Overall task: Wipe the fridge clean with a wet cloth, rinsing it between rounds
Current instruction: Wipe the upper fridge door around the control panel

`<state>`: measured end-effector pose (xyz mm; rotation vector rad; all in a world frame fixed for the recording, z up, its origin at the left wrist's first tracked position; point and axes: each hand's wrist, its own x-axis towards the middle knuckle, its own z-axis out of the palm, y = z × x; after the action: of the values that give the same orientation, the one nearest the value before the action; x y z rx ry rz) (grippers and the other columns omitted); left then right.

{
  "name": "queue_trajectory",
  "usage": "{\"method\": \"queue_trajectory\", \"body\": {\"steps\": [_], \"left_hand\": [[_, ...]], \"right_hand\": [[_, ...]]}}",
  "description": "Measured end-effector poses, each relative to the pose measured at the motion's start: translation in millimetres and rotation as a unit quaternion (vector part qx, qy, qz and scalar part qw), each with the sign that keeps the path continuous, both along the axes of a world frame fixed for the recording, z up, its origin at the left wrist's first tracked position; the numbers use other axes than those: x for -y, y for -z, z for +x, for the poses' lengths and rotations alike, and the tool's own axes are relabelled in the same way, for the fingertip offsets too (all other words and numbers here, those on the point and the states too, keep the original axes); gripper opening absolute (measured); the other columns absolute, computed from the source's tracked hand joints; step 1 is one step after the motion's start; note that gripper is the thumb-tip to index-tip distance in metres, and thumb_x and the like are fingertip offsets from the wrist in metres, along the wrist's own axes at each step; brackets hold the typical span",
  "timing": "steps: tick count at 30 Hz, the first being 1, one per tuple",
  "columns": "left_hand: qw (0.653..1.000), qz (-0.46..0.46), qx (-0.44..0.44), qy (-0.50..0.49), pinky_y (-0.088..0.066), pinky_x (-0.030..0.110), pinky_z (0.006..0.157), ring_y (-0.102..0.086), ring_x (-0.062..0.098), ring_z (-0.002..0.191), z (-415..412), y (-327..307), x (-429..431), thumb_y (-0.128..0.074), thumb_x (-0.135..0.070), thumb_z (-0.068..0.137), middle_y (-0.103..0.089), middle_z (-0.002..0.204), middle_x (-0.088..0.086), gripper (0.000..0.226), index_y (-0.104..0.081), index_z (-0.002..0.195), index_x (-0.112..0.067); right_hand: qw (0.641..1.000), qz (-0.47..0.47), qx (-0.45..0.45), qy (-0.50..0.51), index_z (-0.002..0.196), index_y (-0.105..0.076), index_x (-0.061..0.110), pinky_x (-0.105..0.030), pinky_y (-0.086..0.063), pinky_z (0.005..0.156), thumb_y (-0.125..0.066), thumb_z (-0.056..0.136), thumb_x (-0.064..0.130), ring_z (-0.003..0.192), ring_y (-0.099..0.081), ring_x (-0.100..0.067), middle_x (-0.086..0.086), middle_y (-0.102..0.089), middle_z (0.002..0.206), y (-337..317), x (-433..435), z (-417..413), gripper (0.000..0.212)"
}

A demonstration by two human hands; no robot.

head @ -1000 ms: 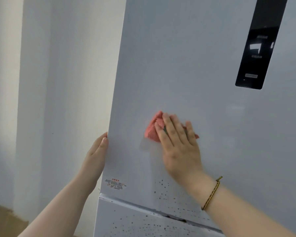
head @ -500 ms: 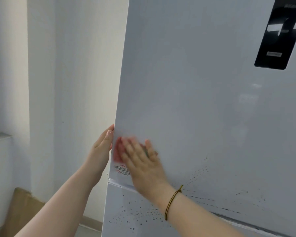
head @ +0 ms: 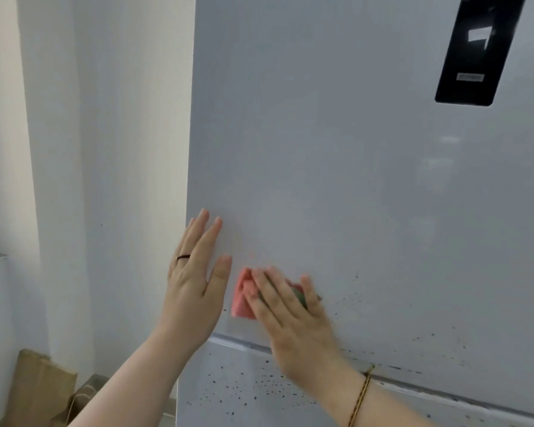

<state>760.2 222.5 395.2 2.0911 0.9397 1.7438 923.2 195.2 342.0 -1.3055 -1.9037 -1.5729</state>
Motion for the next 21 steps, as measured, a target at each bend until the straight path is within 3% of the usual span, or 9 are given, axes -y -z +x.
{"method": "queue_trajectory", "body": {"steps": [2, 4, 6, 8, 11, 13, 16, 18, 21], "left_hand": [[0.998, 0.037, -0.040, -0.012, 0.000, -0.004, 0.101, -0.008, -0.010, 0.130, 5.3, 3.6, -3.8, -0.025, -0.064, 0.081, -0.009, 0.134, -0.033, 0.052, -0.021, 0.127, -0.040], [0.995, 0.062, -0.066, -0.035, 0.002, -0.002, 0.103, -0.006, -0.008, 0.129, 10.6, 6.9, -6.9, -0.014, -0.072, 0.082, -0.010, 0.138, -0.024, 0.063, -0.021, 0.130, -0.033], [0.993, 0.068, -0.076, -0.054, 0.002, 0.000, 0.104, -0.006, -0.007, 0.129, 12.3, 7.9, -9.8, -0.010, -0.071, 0.082, -0.013, 0.140, -0.016, 0.068, -0.021, 0.133, -0.026], [0.992, 0.060, -0.086, -0.065, 0.001, 0.003, 0.105, -0.005, -0.009, 0.129, 13.9, 7.8, -9.4, -0.015, -0.071, 0.082, -0.013, 0.140, -0.014, 0.070, -0.022, 0.134, -0.025], [0.989, 0.047, -0.098, -0.101, -0.001, 0.012, 0.106, 0.000, -0.011, 0.127, 20.1, 8.2, -3.9, -0.025, -0.058, 0.079, -0.010, 0.141, -0.013, 0.070, -0.028, 0.138, -0.020], [0.988, 0.029, -0.096, -0.121, 0.000, 0.015, 0.107, 0.002, -0.012, 0.128, 25.8, 6.6, 1.2, -0.022, -0.057, 0.075, -0.006, 0.141, -0.016, 0.074, -0.025, 0.139, -0.022], [0.986, 0.001, -0.087, -0.140, 0.004, 0.014, 0.107, 0.003, -0.009, 0.129, 33.5, 2.8, 11.4, -0.020, -0.062, 0.069, 0.000, 0.140, -0.020, 0.079, -0.017, 0.140, -0.027], [0.986, -0.014, -0.086, -0.142, 0.004, 0.015, 0.107, 0.003, -0.009, 0.128, 38.8, 3.4, 21.0, -0.023, -0.062, 0.070, -0.001, 0.140, -0.020, 0.076, -0.012, 0.139, -0.031], [0.986, 0.002, -0.107, -0.126, -0.002, 0.022, 0.108, 0.002, -0.007, 0.132, 49.6, 14.2, 32.7, -0.019, -0.059, 0.072, -0.004, 0.142, -0.016, 0.067, -0.010, 0.134, -0.034]], "right_hand": [[0.996, -0.048, 0.076, -0.002, 0.142, -0.022, 0.009, -0.045, 0.011, 0.116, -0.023, 0.084, 0.010, 0.143, 0.006, -0.028, -0.012, 0.000, 0.155, 43.6, 0.3, -0.9, 0.058], [0.990, -0.070, 0.124, -0.009, 0.131, -0.037, 0.014, -0.045, 0.010, 0.116, -0.012, 0.090, 0.006, 0.141, -0.002, -0.029, -0.007, -0.027, 0.150, 47.4, 2.6, 5.2, 0.049], [0.990, -0.044, 0.129, -0.028, 0.133, -0.038, 0.013, -0.042, 0.012, 0.116, -0.022, 0.085, 0.009, 0.142, 0.003, -0.028, 0.001, -0.037, 0.144, 15.8, 7.0, 18.0, 0.051], [0.996, 0.023, 0.085, -0.035, 0.135, -0.036, 0.012, -0.041, 0.010, 0.116, -0.031, 0.080, 0.014, 0.142, 0.004, -0.025, 0.000, -0.036, 0.143, -28.9, 14.7, 35.3, 0.055], [0.991, 0.117, -0.056, -0.028, 0.131, -0.039, 0.014, -0.041, 0.008, 0.115, -0.039, 0.079, 0.012, 0.141, -0.020, -0.024, -0.002, -0.035, 0.142, -78.4, 25.8, 59.8, 0.052], [0.986, 0.132, -0.098, -0.032, 0.137, -0.033, 0.012, -0.040, 0.008, 0.116, -0.039, 0.079, 0.010, 0.143, -0.012, -0.019, -0.004, -0.022, 0.152, -73.8, 28.3, 64.5, 0.058], [0.997, 0.059, -0.026, -0.030, 0.147, -0.006, 0.007, -0.041, 0.009, 0.116, -0.036, 0.074, 0.012, 0.144, 0.006, -0.022, -0.008, 0.010, 0.155, -13.3, 27.6, 60.3, 0.080], [0.998, -0.014, 0.061, -0.018, 0.145, -0.012, 0.005, -0.042, 0.010, 0.116, -0.033, 0.074, 0.017, 0.143, 0.008, -0.027, -0.014, 0.013, 0.154, 23.7, 30.7, 60.6, 0.075], [0.989, -0.042, 0.140, -0.028, 0.138, -0.027, 0.009, -0.042, 0.010, 0.116, -0.025, 0.084, 0.014, 0.142, 0.011, -0.030, -0.014, -0.001, 0.154, 23.2, 38.7, 71.2, 0.055]]}}
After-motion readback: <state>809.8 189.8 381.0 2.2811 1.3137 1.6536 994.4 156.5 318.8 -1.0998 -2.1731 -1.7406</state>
